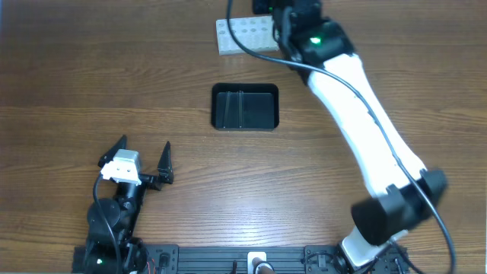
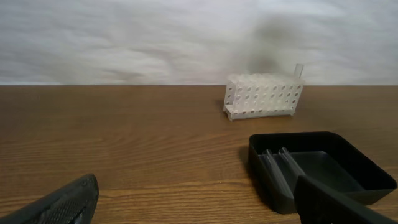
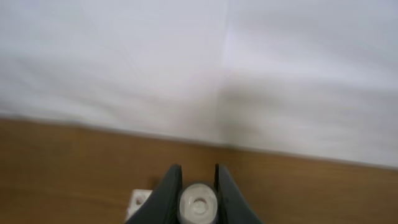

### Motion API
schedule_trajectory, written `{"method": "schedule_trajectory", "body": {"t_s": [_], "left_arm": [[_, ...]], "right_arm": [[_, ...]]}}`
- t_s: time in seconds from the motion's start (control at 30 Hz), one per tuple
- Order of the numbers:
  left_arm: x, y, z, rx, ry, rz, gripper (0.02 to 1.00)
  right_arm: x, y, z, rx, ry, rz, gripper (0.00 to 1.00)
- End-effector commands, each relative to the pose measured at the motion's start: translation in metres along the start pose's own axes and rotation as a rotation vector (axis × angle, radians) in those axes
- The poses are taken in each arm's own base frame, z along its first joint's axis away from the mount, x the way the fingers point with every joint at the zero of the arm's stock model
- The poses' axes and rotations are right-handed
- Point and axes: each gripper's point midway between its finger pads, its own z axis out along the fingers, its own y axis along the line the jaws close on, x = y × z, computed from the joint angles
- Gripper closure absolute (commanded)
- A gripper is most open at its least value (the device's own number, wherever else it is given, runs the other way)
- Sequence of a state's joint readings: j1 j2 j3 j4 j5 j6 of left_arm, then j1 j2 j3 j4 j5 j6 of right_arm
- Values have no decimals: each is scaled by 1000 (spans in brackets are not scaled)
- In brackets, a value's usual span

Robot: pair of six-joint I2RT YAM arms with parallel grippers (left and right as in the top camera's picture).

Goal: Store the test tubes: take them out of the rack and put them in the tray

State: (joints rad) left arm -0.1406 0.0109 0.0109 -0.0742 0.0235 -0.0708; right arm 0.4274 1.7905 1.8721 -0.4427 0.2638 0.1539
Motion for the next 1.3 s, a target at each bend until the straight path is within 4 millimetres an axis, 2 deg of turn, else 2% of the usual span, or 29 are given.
{"method": "schedule_trajectory", "body": {"t_s": [0.03,0.1,0.27,0.43,0.53,0.63,0.93,1.3], "left_arm": [[1,-1,0,7,0,11,20],[1,-1,0,7,0,11,18],[1,-1,0,7,0,11,18],[1,-1,0,7,0,11,18],[1,-1,0,7,0,11,18],[1,-1,0,7,0,11,18],[1,-1,0,7,0,11,18],[1,-1,0,7,0,11,20]], "right_arm": [[39,-3,-15,20,171,110,932],[79,1,-18,2,328,139,936],[159,16,-12,-39,565,176,930],[224,14,-9,6,701,193,901],[251,10,-8,33,734,223,915],[265,10,2,33,710,241,928],[284,15,29,30,674,273,958],[311,29,36,25,718,250,919]]}}
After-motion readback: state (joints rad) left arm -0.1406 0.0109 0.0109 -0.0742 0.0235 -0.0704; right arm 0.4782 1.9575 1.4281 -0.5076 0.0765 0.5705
